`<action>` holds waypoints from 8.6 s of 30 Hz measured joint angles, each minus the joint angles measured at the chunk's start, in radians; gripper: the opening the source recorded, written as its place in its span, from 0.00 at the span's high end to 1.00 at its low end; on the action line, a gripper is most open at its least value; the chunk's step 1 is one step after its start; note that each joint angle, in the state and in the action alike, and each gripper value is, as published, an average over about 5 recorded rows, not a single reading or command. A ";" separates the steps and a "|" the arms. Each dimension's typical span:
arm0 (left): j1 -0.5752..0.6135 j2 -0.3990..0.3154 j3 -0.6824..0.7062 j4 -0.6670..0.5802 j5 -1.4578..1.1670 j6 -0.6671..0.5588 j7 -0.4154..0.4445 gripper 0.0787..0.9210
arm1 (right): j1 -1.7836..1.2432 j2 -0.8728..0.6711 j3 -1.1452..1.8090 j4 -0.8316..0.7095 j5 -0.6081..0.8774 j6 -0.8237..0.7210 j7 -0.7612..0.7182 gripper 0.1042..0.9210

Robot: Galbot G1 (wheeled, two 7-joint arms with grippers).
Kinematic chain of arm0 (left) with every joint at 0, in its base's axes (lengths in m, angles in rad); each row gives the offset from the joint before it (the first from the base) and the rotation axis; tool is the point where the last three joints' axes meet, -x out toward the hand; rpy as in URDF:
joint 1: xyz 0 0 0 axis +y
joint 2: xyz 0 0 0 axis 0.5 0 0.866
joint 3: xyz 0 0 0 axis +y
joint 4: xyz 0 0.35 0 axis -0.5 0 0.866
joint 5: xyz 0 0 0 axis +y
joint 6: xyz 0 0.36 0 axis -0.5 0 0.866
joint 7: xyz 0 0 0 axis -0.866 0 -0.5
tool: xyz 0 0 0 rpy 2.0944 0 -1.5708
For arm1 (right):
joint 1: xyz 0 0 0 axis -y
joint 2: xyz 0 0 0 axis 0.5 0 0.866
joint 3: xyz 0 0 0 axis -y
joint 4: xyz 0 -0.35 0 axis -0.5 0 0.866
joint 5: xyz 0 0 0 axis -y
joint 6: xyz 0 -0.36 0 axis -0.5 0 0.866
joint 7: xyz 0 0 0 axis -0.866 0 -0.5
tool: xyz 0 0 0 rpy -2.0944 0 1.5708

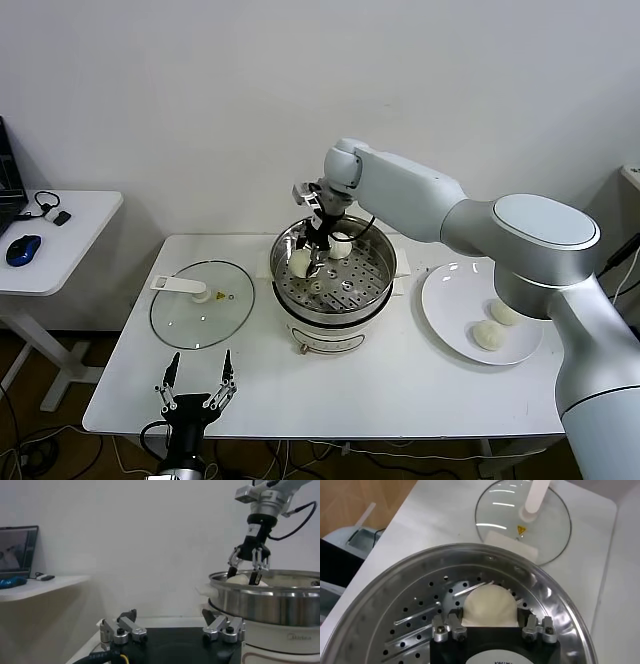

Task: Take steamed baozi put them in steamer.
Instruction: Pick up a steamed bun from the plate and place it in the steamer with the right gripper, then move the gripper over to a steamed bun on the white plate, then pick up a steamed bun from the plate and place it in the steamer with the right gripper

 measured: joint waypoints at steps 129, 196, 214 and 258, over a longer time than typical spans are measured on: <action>0.033 0.007 0.000 0.018 0.012 -0.008 -0.005 0.12 | -0.404 -0.729 0.387 0.260 -0.600 0.250 -0.073 0.12; 0.021 0.004 0.004 0.017 0.019 0.000 -0.004 0.12 | -0.310 -0.767 0.352 0.341 -0.556 0.293 -0.102 0.33; 0.016 0.011 0.014 0.015 0.032 0.008 -0.003 0.12 | 0.225 -0.687 -0.024 0.598 -0.309 0.387 -0.112 0.34; -0.016 0.044 -0.007 0.016 0.044 0.046 0.030 0.12 | 0.075 -0.219 -0.002 0.537 -0.499 0.555 -0.089 0.34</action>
